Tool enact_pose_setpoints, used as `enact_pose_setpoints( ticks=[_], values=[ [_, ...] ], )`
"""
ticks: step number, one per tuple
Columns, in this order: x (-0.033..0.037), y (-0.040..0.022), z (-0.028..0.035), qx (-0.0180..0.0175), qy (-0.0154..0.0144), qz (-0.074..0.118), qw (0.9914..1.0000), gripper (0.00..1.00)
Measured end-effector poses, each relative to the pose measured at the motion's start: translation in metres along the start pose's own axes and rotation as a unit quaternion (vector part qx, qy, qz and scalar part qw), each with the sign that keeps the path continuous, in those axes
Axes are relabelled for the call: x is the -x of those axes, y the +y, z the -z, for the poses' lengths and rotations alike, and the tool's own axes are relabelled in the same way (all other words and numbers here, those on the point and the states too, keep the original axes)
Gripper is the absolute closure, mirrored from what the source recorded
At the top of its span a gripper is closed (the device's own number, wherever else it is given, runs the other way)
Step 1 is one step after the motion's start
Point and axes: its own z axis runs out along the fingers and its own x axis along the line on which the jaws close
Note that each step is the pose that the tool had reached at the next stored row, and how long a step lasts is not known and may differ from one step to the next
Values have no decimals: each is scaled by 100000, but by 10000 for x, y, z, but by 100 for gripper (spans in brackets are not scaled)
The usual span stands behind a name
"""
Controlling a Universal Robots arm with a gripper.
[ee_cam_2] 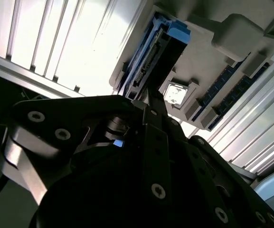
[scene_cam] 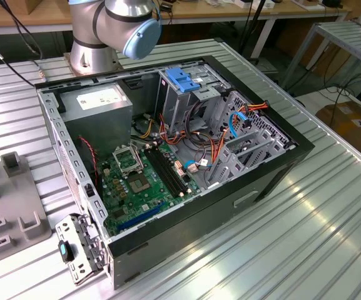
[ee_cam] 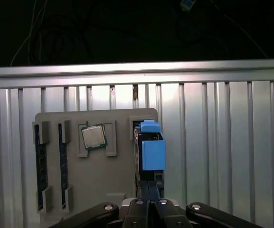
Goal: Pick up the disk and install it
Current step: 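Pick up the disk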
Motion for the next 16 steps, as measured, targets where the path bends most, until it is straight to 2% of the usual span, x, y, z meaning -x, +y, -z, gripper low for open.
enact_pose_setpoints(
  ticks=[6,8,9,11,13,16],
  values=[
    [8,-2,-3,4,2,13,100000,89],
    [0,-1,-5,-24,-115,40,100000,89],
    [-12,-1,-5,-80,-491,79,99999,89],
    [-20,-1,-6,-119,-793,103,99997,89],
    [-45,3,-7,-176,-1697,112,99985,89],
    [-64,13,-10,-177,-1729,107,99985,89]
  ],
)
